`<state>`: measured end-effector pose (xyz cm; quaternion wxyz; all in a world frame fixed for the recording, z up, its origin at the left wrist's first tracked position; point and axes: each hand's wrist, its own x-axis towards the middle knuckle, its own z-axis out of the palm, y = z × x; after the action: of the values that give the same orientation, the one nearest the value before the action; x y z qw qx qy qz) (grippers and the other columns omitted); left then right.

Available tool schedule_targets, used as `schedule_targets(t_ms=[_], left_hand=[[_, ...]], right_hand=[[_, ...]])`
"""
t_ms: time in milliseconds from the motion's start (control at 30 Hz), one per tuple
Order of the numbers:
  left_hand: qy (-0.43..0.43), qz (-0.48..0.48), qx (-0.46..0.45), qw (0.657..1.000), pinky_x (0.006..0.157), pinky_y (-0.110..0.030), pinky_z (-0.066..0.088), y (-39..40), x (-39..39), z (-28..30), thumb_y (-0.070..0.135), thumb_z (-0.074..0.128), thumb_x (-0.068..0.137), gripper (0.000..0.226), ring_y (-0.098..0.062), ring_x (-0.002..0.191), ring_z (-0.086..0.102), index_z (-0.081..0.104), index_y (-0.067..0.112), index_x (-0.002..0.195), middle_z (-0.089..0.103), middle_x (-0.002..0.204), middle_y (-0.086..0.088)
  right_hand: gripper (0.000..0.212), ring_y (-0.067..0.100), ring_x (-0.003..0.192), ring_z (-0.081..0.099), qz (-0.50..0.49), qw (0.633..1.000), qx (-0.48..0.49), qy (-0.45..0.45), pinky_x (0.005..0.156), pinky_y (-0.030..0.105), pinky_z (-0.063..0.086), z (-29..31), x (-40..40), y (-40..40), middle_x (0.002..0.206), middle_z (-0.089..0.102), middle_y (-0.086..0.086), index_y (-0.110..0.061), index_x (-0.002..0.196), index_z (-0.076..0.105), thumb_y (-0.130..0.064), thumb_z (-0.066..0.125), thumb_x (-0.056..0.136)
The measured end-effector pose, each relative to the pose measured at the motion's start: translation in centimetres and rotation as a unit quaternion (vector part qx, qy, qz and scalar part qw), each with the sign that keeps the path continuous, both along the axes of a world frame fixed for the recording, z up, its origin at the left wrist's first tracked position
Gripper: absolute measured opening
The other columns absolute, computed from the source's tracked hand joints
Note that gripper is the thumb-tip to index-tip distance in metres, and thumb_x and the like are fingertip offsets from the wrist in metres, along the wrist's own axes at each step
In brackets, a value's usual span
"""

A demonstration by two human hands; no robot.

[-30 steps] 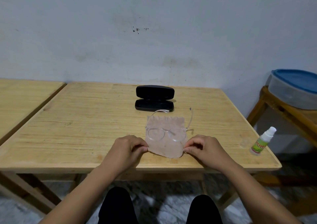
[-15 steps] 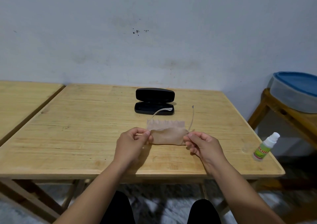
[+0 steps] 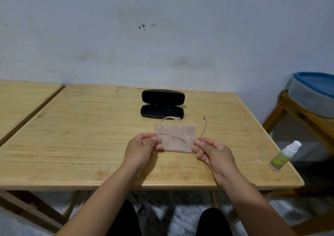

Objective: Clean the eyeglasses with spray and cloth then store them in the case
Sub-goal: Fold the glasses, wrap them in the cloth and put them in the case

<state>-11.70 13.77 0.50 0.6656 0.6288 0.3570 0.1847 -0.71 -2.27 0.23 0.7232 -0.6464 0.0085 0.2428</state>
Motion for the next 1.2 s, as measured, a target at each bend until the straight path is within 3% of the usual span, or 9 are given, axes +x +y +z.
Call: schedule_targets(t_ms=[100,200,367,500,733,867,967,1067,1200], left_hand=[[0.021,0.026,0.069,0.997,0.063,-0.023,0.045,0.7,-0.2,-0.1,0.027,0.057,0.089,0.009,0.006,0.057,0.061,0.064,0.023,0.094,0.072,0.071,0.005],[0.045,0.054,0.178,0.982,0.072,-0.028,0.051,2.3,0.0,-0.3,0.031,0.053,0.091,0.014,-0.001,0.073,0.064,0.065,0.024,0.095,0.072,0.08,0.01],[0.097,-0.023,0.3,0.949,0.064,-0.017,0.04,5.1,2.1,-0.1,0.031,0.057,0.089,0.015,-0.004,0.077,0.059,0.069,0.025,0.095,0.068,0.085,0.009],[0.122,-0.064,0.345,0.928,0.075,-0.018,0.037,6.3,4.3,-0.4,0.03,0.062,0.086,0.017,-0.006,0.083,0.057,0.073,0.021,0.097,0.071,0.092,0.004],[0.136,-0.121,0.389,0.903,0.072,-0.016,0.041,7.0,6.0,-0.8,0.026,0.07,0.08,0.014,-0.006,0.079,0.057,0.074,0.02,0.092,0.071,0.088,0.003],[0.123,-0.139,0.391,0.902,0.068,-0.015,0.04,7.0,6.3,-1.0,0.022,0.068,0.082,0.005,-0.007,0.081,0.058,0.072,0.022,0.084,0.069,0.083,0.006],[0.081,-0.14,0.362,0.918,0.058,-0.006,0.038,6.9,6.0,-0.7,0.021,0.064,0.085,0.009,-0.005,0.075,0.059,0.07,0.025,0.08,0.067,0.078,0.012],[0.037,-0.153,0.334,0.929,0.064,-0.014,0.042,6.9,5.3,-0.2,0.019,0.059,0.088,0.013,-0.005,0.079,0.059,0.067,0.024,0.081,0.068,0.081,0.011],[0.0,-0.217,0.345,0.913,0.071,-0.015,0.042,7.1,4.3,-0.1,0.016,0.049,0.093,0.018,-0.001,0.082,0.058,0.062,0.026,0.085,0.066,0.085,0.013]], right_hand=[[0.011,0.018,0.076,0.067,-0.004,0.998,-0.047,-0.045,0.064,0.027,0.053,0.1,0.5,-0.5,0.089,0.074,0.009,-0.012,0.093,0.063,-0.006,0.061,0.085],[0.011,0.016,0.067,0.059,-0.028,0.991,-0.086,-0.098,0.06,0.027,0.048,0.6,1.8,-0.8,0.082,0.072,0.009,-0.012,0.092,0.065,-0.006,0.06,0.085],[0.013,0.012,0.064,0.057,0.029,0.963,-0.187,-0.189,0.062,0.026,0.048,0.4,6.0,0.5,0.077,0.068,0.003,-0.012,0.094,0.072,-0.01,0.064,0.084],[0.013,0.015,0.088,0.065,0.09,0.941,-0.24,-0.221,0.085,0.032,0.053,-0.1,8.2,2.5,0.093,0.071,-0.001,-0.019,0.09,0.074,-0.015,0.072,0.078],[0.019,0.014,0.084,0.057,0.18,0.879,-0.312,-0.312,0.07,0.019,0.043,0.0,9.0,4.1,0.093,0.064,0.004,-0.011,0.094,0.073,-0.014,0.075,0.075],[0.009,0.014,0.08,0.057,0.186,0.873,-0.314,-0.323,0.063,0.015,0.04,-0.3,9.3,4.0,0.091,0.066,0.005,-0.01,0.085,0.074,-0.013,0.073,0.077],[0.004,0.019,0.078,0.061,0.18,0.91,-0.252,-0.276,0.069,0.024,0.049,-0.1,9.5,3.3,0.083,0.069,0.004,-0.014,0.078,0.073,-0.011,0.071,0.078],[0.015,0.021,0.075,0.062,0.185,0.951,-0.139,-0.205,0.069,0.028,0.051,0.4,9.3,2.4,0.075,0.068,0.003,-0.014,0.072,0.072,-0.004,0.067,0.081],[0.022,0.011,0.072,0.062,0.242,0.94,-0.112,-0.213,0.068,0.023,0.049,1.5,8.7,1.1,0.074,0.067,0.0,-0.015,0.075,0.073,-0.003,0.059,0.087]])
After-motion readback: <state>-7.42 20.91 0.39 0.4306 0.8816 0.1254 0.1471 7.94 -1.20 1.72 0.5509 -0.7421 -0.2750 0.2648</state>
